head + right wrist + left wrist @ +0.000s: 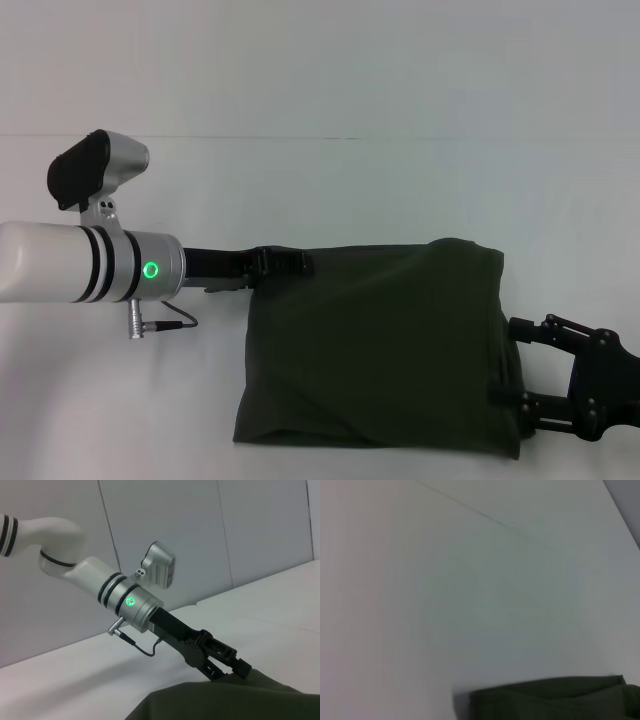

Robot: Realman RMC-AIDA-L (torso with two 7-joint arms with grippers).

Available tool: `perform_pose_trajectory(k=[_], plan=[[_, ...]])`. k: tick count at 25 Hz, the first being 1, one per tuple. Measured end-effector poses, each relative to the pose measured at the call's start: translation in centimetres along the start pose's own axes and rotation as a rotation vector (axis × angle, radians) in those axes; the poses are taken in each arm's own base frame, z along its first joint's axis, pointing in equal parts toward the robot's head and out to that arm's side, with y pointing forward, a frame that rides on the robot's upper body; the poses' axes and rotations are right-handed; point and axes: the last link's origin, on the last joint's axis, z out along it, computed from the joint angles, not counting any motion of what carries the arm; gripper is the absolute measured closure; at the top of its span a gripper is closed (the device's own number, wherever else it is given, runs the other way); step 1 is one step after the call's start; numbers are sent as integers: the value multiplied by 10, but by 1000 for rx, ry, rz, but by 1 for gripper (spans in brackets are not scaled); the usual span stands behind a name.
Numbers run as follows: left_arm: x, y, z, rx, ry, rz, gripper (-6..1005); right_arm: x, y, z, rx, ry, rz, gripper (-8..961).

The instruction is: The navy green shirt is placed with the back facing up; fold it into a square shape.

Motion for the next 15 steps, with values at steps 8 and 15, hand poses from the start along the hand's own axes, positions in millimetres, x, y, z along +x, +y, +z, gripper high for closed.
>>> perform_pose_trajectory(k=[8, 15], plan=[[2, 1, 1, 3, 9, 18, 89, 0, 2, -1, -9, -4, 3, 54], [-1, -2, 4, 29, 31, 30, 235, 0, 3, -1, -14, -6, 3, 54]])
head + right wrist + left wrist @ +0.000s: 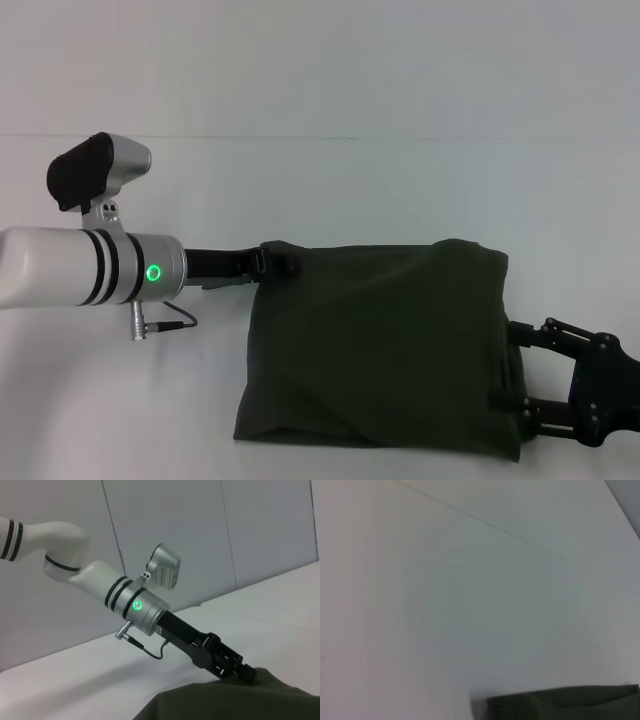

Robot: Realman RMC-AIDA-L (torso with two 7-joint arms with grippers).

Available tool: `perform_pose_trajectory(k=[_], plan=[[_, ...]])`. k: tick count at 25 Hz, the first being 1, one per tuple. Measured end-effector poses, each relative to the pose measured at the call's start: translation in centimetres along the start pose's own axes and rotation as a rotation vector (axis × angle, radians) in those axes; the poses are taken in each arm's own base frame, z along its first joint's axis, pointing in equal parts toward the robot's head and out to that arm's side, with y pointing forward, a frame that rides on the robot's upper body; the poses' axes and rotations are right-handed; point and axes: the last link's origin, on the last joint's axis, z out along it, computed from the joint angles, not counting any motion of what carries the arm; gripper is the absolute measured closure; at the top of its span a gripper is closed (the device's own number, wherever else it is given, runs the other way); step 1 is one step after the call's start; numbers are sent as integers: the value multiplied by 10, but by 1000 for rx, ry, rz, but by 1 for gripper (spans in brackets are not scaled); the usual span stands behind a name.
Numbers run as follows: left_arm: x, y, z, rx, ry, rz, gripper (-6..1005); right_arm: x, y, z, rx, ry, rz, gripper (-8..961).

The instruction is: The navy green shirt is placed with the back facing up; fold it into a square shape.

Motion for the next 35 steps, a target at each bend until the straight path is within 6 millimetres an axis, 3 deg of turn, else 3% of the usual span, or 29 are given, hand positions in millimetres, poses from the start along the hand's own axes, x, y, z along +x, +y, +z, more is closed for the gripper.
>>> perform_pose_trajectory(k=[11, 17, 22, 35], plan=[[0, 0, 1, 6, 21, 55, 751, -2, 1, -1, -13, -5, -1, 53], [1, 1, 2, 6, 25, 71, 960, -2, 1, 0, -15, -6, -1, 53], [2, -5, -3, -8, 67, 23, 962, -4, 0, 1, -18, -6, 3, 53], [-8, -43, -27, 1, 227, -181, 956, -9, -2, 6, -27, -11, -7, 54]])
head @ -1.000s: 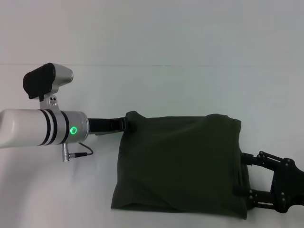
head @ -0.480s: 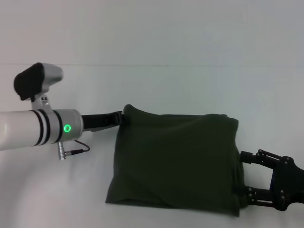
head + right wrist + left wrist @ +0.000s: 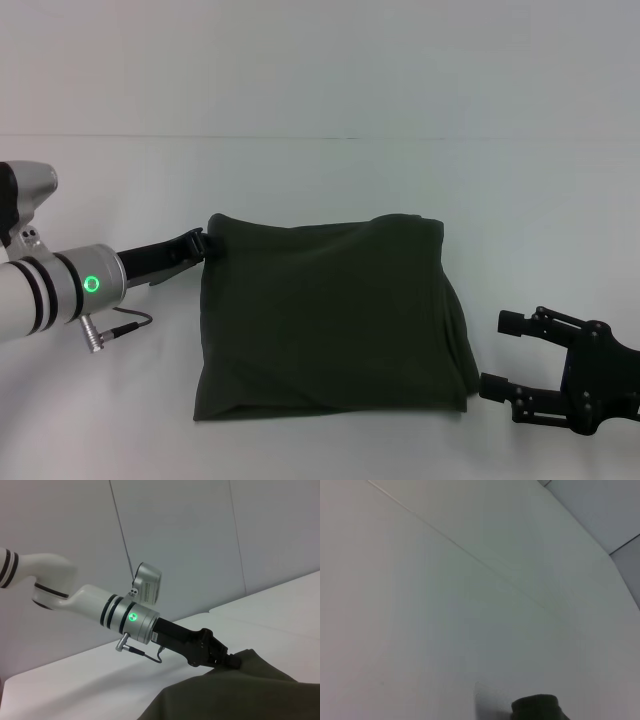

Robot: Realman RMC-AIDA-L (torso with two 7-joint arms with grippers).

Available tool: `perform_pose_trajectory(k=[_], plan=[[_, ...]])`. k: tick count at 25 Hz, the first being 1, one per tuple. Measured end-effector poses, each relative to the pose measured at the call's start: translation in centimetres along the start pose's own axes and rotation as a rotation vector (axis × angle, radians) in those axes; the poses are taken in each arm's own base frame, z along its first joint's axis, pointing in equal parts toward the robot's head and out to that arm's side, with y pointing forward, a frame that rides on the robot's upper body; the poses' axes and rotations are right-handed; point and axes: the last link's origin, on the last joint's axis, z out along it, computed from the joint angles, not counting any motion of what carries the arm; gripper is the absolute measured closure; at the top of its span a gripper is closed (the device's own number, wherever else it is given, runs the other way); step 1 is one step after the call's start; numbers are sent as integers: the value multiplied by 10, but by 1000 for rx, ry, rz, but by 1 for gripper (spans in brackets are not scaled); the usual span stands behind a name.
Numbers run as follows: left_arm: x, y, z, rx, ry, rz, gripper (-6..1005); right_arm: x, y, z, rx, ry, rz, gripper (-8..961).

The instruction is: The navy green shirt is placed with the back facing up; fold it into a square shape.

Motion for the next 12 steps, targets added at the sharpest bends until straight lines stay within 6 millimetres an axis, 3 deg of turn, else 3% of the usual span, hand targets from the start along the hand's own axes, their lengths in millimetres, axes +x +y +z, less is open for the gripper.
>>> perform_pose_trajectory(k=[12], plan=[[3, -1, 2, 17, 56, -22, 948, -2, -2, 2, 6, -7, -3, 53]])
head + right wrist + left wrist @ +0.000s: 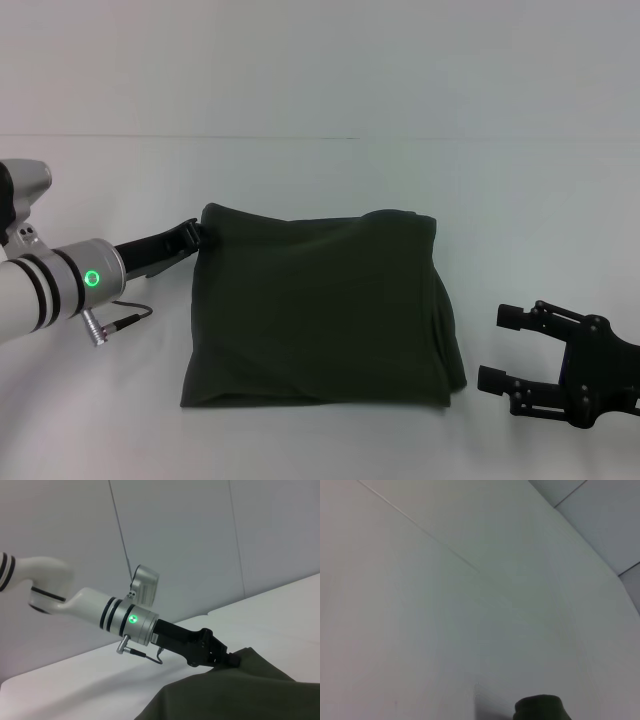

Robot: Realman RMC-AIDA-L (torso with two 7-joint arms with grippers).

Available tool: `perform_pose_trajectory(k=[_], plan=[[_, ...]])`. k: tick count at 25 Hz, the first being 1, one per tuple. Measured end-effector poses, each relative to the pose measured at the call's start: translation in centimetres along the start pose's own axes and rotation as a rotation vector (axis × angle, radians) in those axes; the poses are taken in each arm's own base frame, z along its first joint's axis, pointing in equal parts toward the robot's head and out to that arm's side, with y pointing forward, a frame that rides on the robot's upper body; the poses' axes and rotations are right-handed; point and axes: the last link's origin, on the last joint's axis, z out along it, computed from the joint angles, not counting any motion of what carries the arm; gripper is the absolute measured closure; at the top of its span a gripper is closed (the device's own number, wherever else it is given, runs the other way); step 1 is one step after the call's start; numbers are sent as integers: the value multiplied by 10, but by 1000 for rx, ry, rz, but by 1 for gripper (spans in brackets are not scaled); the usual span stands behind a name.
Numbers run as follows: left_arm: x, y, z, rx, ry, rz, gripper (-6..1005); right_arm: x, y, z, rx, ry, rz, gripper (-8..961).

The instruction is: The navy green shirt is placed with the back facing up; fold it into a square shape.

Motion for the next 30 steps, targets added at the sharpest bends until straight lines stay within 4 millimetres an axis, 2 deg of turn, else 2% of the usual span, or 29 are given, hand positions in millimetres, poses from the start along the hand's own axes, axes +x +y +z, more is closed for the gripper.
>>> perform_pose_trajectory(k=[8, 11, 15, 21, 25, 27, 30], plan=[[0, 6, -4, -66, 23, 100, 942, 0, -1, 1, 12, -5, -1, 54], [3, 4, -7, -68, 28, 120, 816, -1, -2, 3, 13, -5, -4, 54], [13, 1, -21, -96, 66, 148, 674, -2, -4, 4, 22, -15, -8, 54], [26, 15, -60, -340, 119, 344, 470, -11, -8, 8, 44, -71, -35, 54], [15, 21, -88, -475, 130, 595, 331, -12, -7, 14, 37, -92, -55, 53], [-3, 19, -103, -523, 96, 730, 243, -10, -6, 16, 38, -98, -82, 53], [-12, 14, -109, -528, 75, 764, 112, -4, -3, 17, 49, -111, -125, 53]])
